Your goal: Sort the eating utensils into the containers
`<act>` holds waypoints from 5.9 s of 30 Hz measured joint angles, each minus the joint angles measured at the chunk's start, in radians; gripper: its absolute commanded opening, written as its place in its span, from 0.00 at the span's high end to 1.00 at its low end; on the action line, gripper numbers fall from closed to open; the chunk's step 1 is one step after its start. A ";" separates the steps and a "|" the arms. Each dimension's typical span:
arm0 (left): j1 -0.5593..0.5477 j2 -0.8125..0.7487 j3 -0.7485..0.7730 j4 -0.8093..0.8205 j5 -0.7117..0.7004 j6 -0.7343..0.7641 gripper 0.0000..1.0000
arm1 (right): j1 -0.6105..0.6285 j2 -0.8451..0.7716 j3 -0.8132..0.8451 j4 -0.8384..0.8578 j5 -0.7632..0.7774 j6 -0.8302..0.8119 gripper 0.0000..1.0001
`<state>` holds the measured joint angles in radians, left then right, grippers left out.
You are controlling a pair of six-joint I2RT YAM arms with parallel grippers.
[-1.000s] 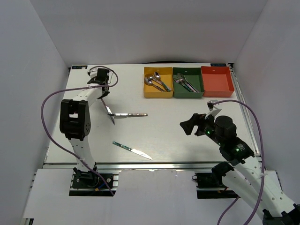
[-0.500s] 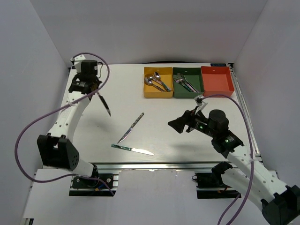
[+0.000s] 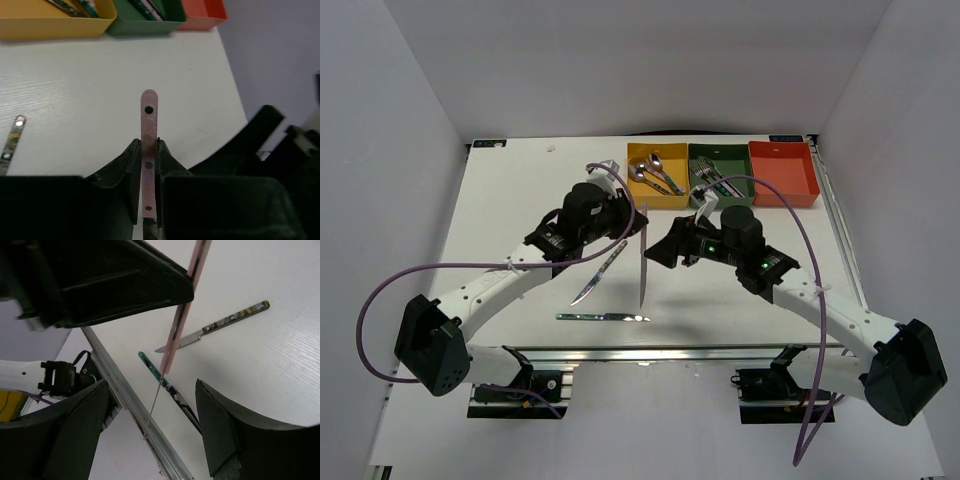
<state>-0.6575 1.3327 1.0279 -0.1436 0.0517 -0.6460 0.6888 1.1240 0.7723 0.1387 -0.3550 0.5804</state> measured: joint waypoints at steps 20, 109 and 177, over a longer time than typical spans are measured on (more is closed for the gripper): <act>-0.054 -0.010 -0.047 0.194 0.027 -0.106 0.02 | 0.040 0.127 0.101 -0.041 0.280 -0.124 1.00; 0.086 0.633 0.251 -0.237 -0.275 0.320 0.87 | -0.518 -0.246 0.012 -0.273 -0.086 -0.240 0.11; 0.019 -0.477 -0.245 -0.441 -0.392 0.236 0.02 | -0.528 1.075 1.278 -0.360 0.480 -1.136 1.00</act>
<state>-0.6380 0.8558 0.7834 -0.5846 -0.3405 -0.4103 0.1604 2.1994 2.0502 -0.2218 0.1253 -0.5556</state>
